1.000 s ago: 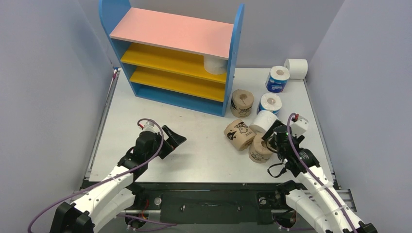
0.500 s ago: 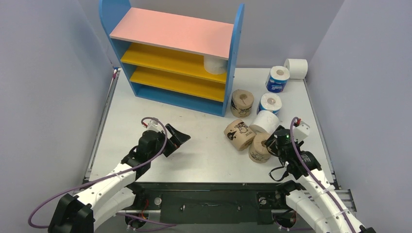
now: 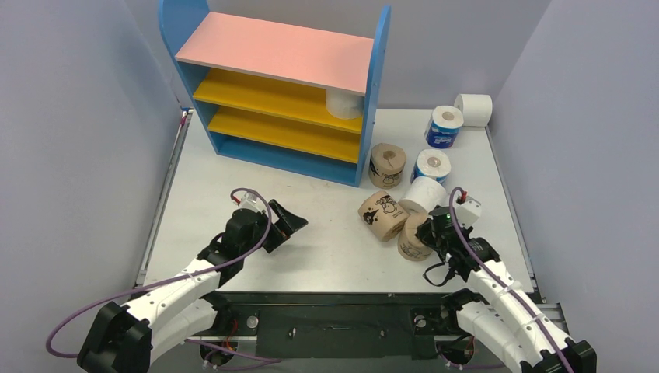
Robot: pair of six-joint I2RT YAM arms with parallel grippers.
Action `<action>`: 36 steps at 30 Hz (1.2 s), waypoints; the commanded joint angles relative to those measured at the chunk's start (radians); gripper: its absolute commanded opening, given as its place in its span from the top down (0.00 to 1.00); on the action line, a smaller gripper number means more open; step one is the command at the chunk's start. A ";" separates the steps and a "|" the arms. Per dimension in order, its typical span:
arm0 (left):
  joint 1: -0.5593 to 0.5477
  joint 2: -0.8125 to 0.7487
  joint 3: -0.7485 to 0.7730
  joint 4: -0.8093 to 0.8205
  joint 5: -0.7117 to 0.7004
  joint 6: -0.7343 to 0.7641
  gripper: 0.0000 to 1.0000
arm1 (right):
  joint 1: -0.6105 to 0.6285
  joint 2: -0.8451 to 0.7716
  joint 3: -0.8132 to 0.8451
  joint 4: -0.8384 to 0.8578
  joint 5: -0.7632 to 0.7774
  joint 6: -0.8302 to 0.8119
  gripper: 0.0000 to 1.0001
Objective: Place and organize the paper towels onto the shelf
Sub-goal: Pick up the paper towel from the center of the board, then place the paper towel at the center of the board.
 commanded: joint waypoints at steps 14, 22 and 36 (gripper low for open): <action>-0.004 -0.020 -0.002 0.043 -0.016 -0.005 0.03 | 0.012 -0.110 0.095 -0.075 0.019 -0.011 0.73; 0.001 -0.075 0.033 -0.036 -0.049 0.028 0.04 | 0.104 -0.161 0.321 -0.254 0.089 -0.009 0.74; 0.130 -0.224 0.149 -0.324 -0.075 0.162 0.04 | 0.767 0.313 0.816 -0.345 0.384 -0.060 0.75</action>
